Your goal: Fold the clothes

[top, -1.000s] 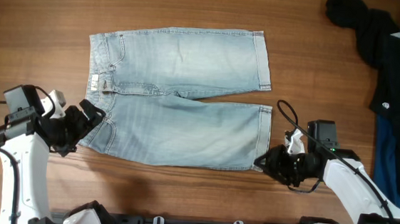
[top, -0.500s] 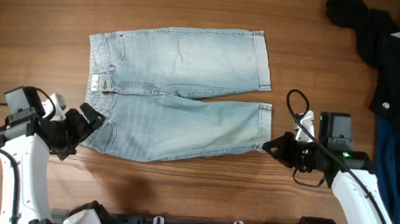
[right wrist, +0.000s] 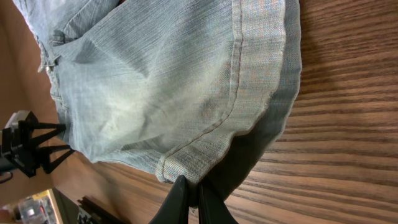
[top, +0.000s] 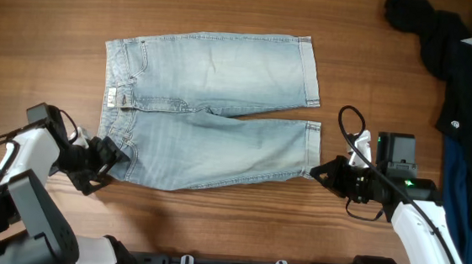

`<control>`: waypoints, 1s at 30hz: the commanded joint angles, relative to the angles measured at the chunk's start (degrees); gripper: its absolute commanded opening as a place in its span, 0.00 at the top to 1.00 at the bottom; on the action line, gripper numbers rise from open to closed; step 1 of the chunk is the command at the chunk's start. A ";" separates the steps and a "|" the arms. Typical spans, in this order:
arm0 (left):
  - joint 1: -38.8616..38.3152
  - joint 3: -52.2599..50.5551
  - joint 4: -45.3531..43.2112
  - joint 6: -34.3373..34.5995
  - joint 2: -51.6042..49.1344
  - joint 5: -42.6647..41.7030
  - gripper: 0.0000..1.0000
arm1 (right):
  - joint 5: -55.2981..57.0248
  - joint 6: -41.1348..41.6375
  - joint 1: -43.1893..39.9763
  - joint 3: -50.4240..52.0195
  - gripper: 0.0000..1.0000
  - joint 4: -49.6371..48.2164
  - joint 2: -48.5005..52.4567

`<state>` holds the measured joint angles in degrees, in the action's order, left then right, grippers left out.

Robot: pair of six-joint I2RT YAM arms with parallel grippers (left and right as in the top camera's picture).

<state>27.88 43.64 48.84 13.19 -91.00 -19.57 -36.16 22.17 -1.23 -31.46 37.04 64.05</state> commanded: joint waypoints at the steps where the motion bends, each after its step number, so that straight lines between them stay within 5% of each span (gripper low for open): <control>1: 0.31 -0.74 -0.44 2.78 -2.56 0.31 0.27 | 0.79 -1.18 0.13 -1.11 0.96 -0.72 -0.74; 4: 0.09 -0.92 -3.54 2.95 -2.56 1.09 0.43 | 0.76 -1.16 0.13 -1.11 0.96 -2.01 -0.74; 8: 2.62 -0.90 -5.75 4.39 -2.34 2.97 0.21 | 0.76 -1.16 0.13 -1.11 0.96 -2.03 -0.74; 11: 6.34 -0.90 -6.69 3.93 -2.21 5.03 0.18 | 0.74 -1.11 0.13 -1.11 0.96 -1.97 -0.74; 15: 6.91 -0.94 -8.28 3.34 -2.23 6.45 0.54 | 0.76 -1.03 0.13 -1.11 0.96 -2.05 -0.74; 20: 6.91 -0.94 -11.28 3.34 -2.23 6.58 0.71 | 0.76 -1.05 0.13 -1.11 0.96 -2.05 -0.74; 21: 6.91 -0.94 -12.07 3.32 -2.23 5.84 0.89 | 0.74 -1.05 0.13 -1.11 0.96 -2.03 -0.74; 22: 6.91 -0.63 -12.74 3.30 -2.21 2.38 0.96 | 0.72 -1.03 0.13 -1.11 0.96 -2.03 -0.74; 25: 6.91 3.98 -9.88 -2.47 -1.03 -9.97 0.96 | 0.70 -1.05 0.13 -1.11 0.96 -2.03 -0.74; 30: 6.91 11.63 -4.37 -7.04 7.21 -17.05 0.96 | 0.74 -1.07 0.13 -1.11 0.96 -2.12 -0.74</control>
<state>34.79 51.96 44.10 9.69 -89.71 -30.48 -35.94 22.17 -1.23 -31.46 35.24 64.05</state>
